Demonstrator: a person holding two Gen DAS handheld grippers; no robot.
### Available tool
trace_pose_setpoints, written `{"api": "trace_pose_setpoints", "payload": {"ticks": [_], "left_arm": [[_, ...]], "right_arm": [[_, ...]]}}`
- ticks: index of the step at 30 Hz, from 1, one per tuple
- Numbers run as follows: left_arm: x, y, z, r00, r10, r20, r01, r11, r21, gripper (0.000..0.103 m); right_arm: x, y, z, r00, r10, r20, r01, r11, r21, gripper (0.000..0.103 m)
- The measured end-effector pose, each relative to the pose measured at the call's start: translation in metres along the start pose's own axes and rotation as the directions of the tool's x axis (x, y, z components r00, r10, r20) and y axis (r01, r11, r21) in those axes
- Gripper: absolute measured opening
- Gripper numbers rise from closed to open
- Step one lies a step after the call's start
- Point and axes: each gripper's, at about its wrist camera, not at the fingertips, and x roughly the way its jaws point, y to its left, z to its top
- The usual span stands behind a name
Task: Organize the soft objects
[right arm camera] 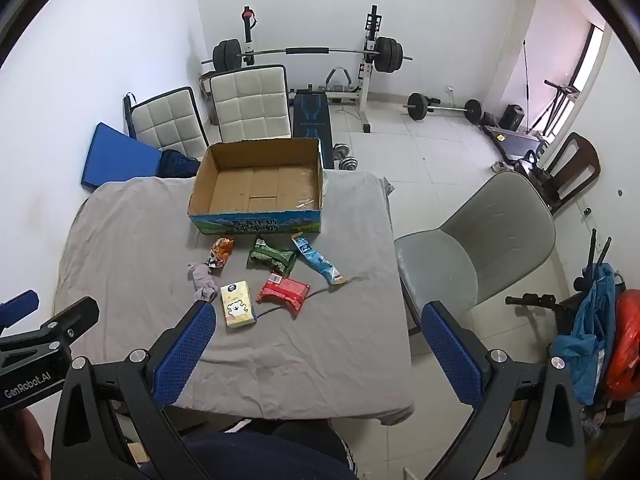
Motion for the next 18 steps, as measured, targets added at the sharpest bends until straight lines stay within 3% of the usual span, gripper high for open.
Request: {"api": "trace_pose_setpoints", "payload": {"ticks": [6, 18], "left_arm": [[0.001, 0.000, 0.000, 1.000, -0.001, -0.010, 0.001, 1.000, -0.004, 0.103], [-0.001, 0.000, 0.003, 1.000, -0.002, -0.001, 0.002, 1.000, -0.005, 0.103]], "right_arm": [[0.001, 0.009, 0.011, 1.000, -0.005, -0.003, 0.005, 1.000, -0.008, 0.103], [-0.005, -0.007, 0.000, 0.999, 0.020, 0.025, -0.021, 1.000, 0.014, 0.103]]}}
